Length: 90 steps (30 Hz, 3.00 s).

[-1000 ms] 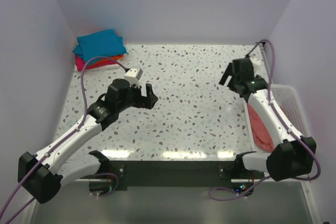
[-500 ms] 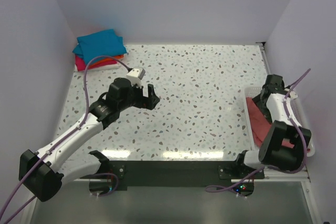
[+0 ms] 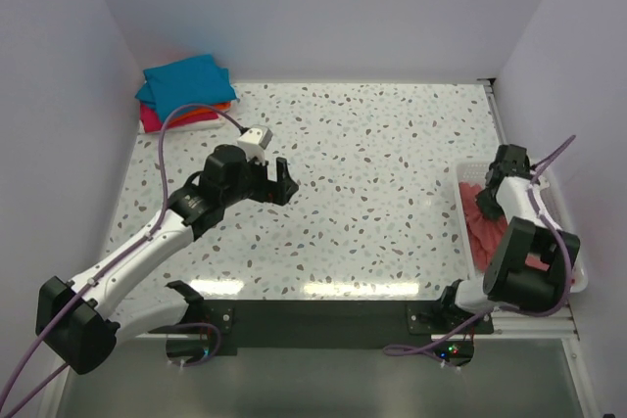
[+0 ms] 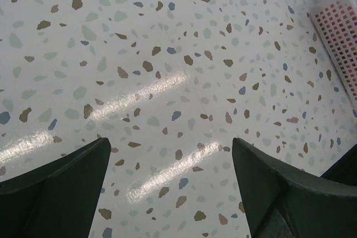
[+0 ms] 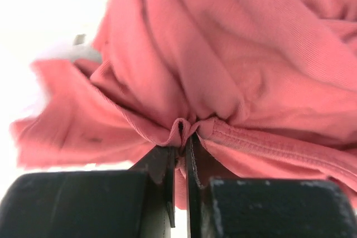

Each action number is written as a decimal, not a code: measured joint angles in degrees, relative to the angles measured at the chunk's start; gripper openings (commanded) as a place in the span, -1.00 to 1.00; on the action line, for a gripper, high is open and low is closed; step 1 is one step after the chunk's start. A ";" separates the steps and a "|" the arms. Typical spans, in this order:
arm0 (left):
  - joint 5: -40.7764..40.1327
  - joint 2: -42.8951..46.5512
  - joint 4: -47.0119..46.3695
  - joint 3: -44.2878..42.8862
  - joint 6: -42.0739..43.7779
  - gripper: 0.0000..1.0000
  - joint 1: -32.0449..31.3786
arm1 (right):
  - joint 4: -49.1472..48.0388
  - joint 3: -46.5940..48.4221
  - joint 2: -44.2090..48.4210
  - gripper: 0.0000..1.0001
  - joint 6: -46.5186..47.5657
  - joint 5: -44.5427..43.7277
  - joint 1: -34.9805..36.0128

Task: Fold and stack the t-shirts
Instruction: Grab the tshirt from the pile, then move the tshirt to the center of the board, then flatten the tshirt out

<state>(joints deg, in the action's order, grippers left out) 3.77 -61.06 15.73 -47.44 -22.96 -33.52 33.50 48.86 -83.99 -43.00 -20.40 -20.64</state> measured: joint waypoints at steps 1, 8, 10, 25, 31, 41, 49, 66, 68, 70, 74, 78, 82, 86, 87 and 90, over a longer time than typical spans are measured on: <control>0.11 0.00 0.00 0.00 0.00 0.89 0.00 | 0.42 0.17 2.05 -1.00 0.83 0.46 0.00; 0.07 0.02 0.57 -0.57 0.00 0.85 0.00 | 5.46 14.43 19.45 -1.00 6.60 8.70 0.02; -0.33 0.04 1.14 -1.55 0.00 0.83 0.00 | 6.05 23.45 21.16 -1.00 7.82 13.27 0.94; -11.28 5.22 2.86 -6.80 -0.98 0.88 0.55 | -2.93 50.73 15.76 -0.74 8.00 25.57 42.71; -13.35 5.60 2.95 -6.78 -2.03 0.96 2.29 | -0.72 43.69 8.66 0.42 9.86 21.68 40.79; -9.49 0.52 -2.08 8.31 -8.41 0.60 2.38 | -0.28 17.00 4.44 0.41 11.17 15.13 40.24; -8.26 -4.17 -4.83 15.21 -12.98 0.51 2.38 | -4.96 3.21 6.67 0.33 9.07 10.54 56.85; -13.16 -9.99 -14.84 19.58 -15.28 0.55 2.38 | -11.63 1.73 -5.66 0.05 8.13 2.97 57.53; -13.27 -11.15 -15.43 19.58 -15.43 0.44 2.38 | -12.11 2.29 -6.08 -0.07 8.11 2.82 57.44; -13.31 -11.82 -15.76 19.58 -15.50 0.22 2.38 | -12.39 2.69 -6.32 -0.31 8.11 2.69 57.40; -13.46 -12.04 -16.11 19.37 -15.23 -0.26 2.38 | -12.79 2.89 -6.62 -0.76 7.87 1.88 57.35; -13.55 -11.91 -16.04 17.99 -14.47 -0.76 2.38 | -12.66 3.13 -6.60 -1.00 7.65 1.75 57.20; -13.84 -10.32 -15.02 15.89 -13.86 -1.00 2.38 | -11.47 3.98 -5.81 -1.00 7.85 1.40 56.72; -14.73 -7.45 -12.39 13.05 -13.35 -1.00 2.49 | -9.31 4.61 -1.55 -1.00 8.22 0.22 56.22; -15.04 -6.36 -11.47 12.17 -13.25 -1.00 2.60 | -8.66 4.81 0.33 -1.00 8.39 -0.13 56.00; -16.06 -2.89 -8.83 9.79 -12.87 -1.00 2.97 | -6.43 5.79 5.66 -1.00 8.85 -1.42 55.32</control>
<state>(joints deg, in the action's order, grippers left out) -12.29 -63.94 6.90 -37.65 -35.83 -30.55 27.07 54.65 -78.32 -34.15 -21.82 34.68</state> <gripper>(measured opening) 0.027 0.014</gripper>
